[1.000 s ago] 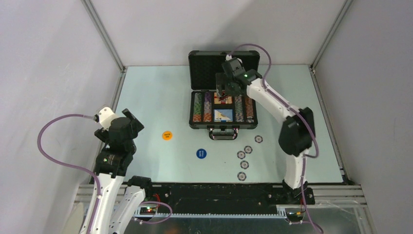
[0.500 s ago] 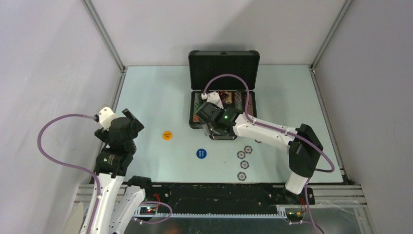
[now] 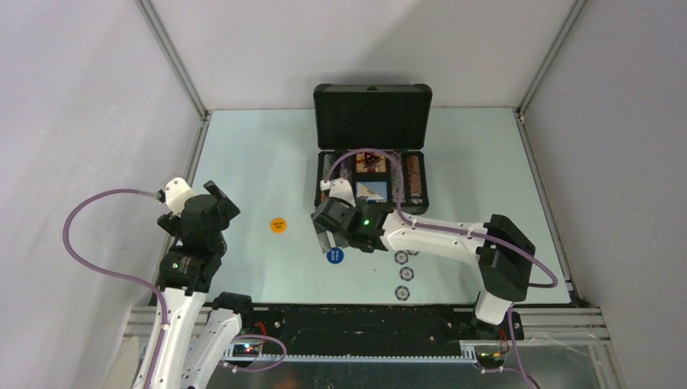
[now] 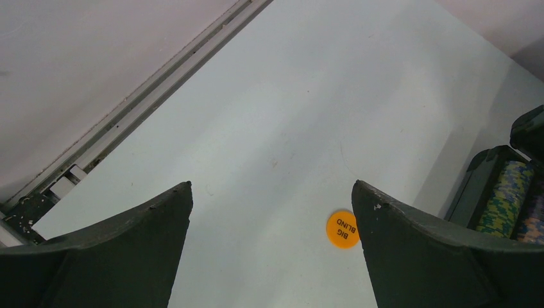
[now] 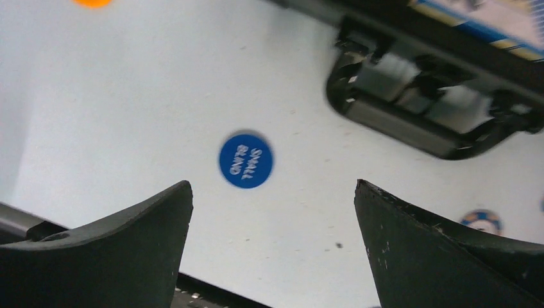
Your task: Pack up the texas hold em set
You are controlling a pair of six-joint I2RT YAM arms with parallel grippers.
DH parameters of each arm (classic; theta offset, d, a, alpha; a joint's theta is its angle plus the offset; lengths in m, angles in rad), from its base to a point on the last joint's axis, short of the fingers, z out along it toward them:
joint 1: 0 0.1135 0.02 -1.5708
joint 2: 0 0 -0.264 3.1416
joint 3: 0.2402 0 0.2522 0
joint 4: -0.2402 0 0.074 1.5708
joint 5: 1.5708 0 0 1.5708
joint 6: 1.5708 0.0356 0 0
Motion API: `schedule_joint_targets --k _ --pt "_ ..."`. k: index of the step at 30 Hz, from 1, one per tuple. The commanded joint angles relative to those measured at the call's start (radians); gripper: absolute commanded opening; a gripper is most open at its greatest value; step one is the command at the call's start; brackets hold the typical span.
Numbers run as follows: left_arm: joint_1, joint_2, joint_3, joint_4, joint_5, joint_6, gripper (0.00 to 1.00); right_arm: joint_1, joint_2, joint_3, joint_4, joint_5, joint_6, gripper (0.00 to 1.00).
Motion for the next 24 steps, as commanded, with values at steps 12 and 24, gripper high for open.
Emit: schedule_joint_targets --k 12,24 --pt "-0.002 0.008 0.041 0.011 0.019 0.015 0.98 0.069 0.239 0.058 0.053 -0.121 0.206 0.88" --pt "-0.002 0.007 0.039 0.012 0.025 0.016 0.98 0.081 0.362 0.157 -0.027 -0.066 0.199 0.82"
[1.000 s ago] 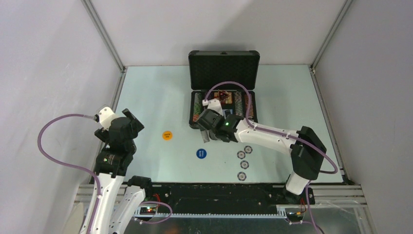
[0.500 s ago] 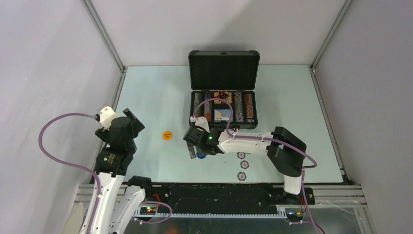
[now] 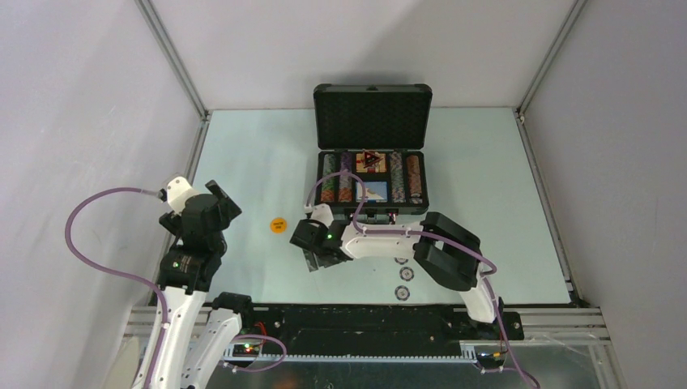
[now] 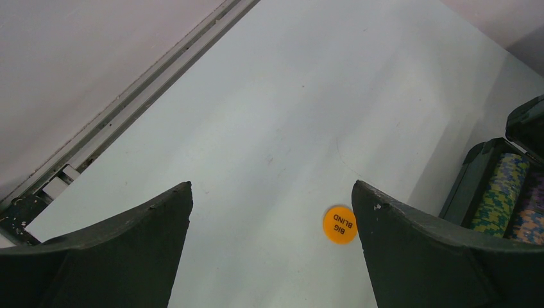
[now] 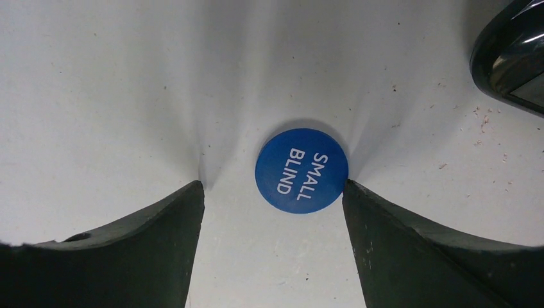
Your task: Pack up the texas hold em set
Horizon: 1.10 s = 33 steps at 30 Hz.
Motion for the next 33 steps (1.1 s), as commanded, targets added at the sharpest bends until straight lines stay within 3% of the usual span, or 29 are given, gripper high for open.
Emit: schedule_joint_targets --k 1,10,23,33 --pt "-0.003 0.001 0.039 0.012 0.000 0.015 0.98 -0.008 0.019 0.026 -0.024 0.027 0.028 0.81" --pt "-0.002 0.001 0.039 0.012 -0.002 0.014 0.98 -0.032 0.022 0.002 -0.040 0.032 0.050 0.77" --pt "-0.003 0.000 0.038 0.012 0.000 0.014 0.98 -0.030 0.015 -0.018 -0.045 0.031 0.059 0.56" --pt "-0.003 0.000 0.038 0.012 0.001 0.015 0.98 -0.016 -0.039 -0.021 -0.062 0.089 0.060 0.52"
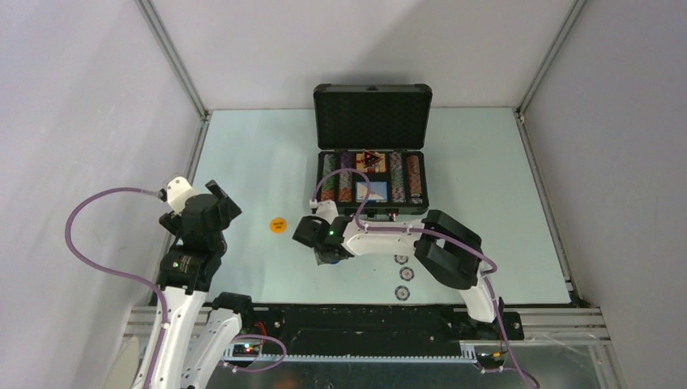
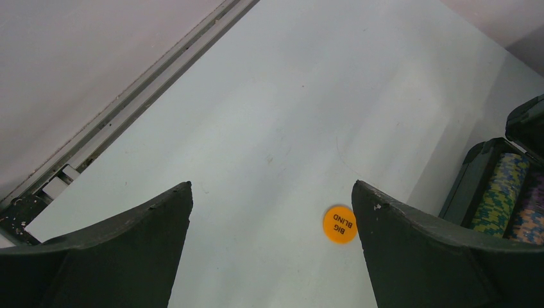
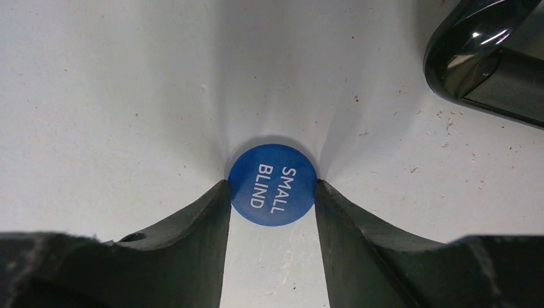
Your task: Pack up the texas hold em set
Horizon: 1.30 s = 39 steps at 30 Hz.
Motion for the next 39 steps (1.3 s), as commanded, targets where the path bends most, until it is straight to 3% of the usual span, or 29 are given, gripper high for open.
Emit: schedule_joint_targets --k 1,17,19,26,39 --pt "-0.002 0.000 0.038 0.012 0.001 0.014 0.98 0.008 -0.046 -0.018 -0.047 0.061 0.015 0.52" --pt "-0.002 0.001 0.039 0.011 0.002 0.014 0.98 0.000 -0.136 -0.007 -0.049 0.074 0.002 0.52" --pt "-0.002 0.001 0.039 0.012 0.003 0.014 0.98 -0.010 -0.145 -0.009 -0.048 0.057 0.001 0.53" --pt "-0.002 0.001 0.039 0.012 0.005 0.014 0.98 -0.040 -0.113 -0.012 -0.059 -0.038 0.019 0.73" --pt "-0.002 0.002 0.039 0.012 0.009 0.015 0.98 -0.067 -0.039 -0.027 -0.027 -0.116 0.042 0.71"
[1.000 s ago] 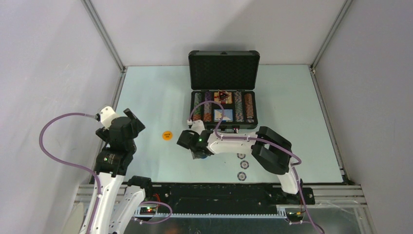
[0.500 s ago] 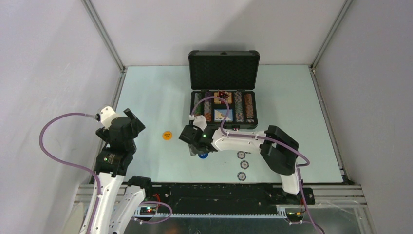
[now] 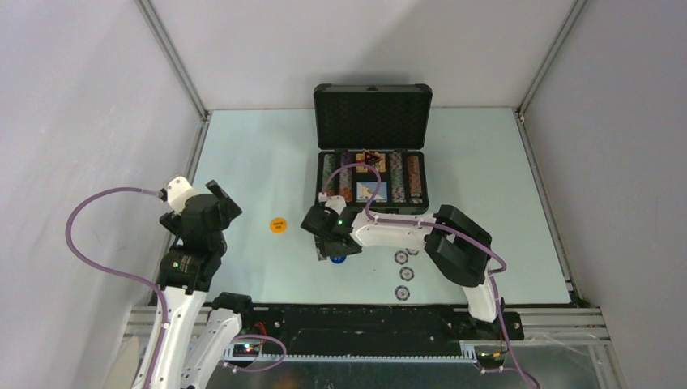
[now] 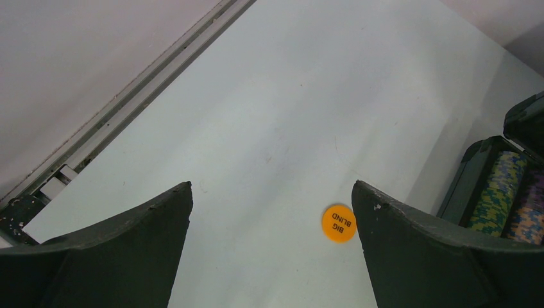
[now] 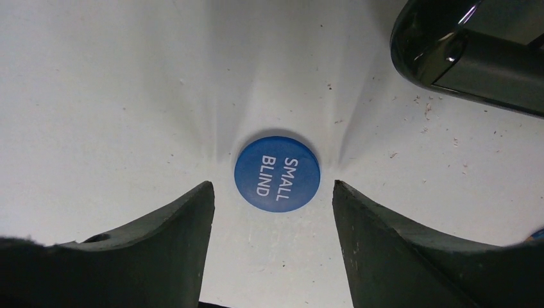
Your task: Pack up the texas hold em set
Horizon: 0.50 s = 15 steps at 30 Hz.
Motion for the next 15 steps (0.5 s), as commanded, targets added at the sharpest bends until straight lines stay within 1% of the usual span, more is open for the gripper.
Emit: schedule_joint_targets --k 1,7,15 --pt "-0.003 0.001 0.039 0.012 0.003 0.014 0.98 -0.009 0.024 -0.006 0.001 -0.010 0.021 0.71" --pt "-0.002 0.001 0.039 0.012 0.003 0.016 0.98 -0.010 0.043 -0.015 -0.006 -0.011 0.027 0.70" --pt "-0.002 0.003 0.039 0.012 0.002 0.015 0.98 -0.013 0.053 -0.019 0.003 -0.019 0.032 0.57"
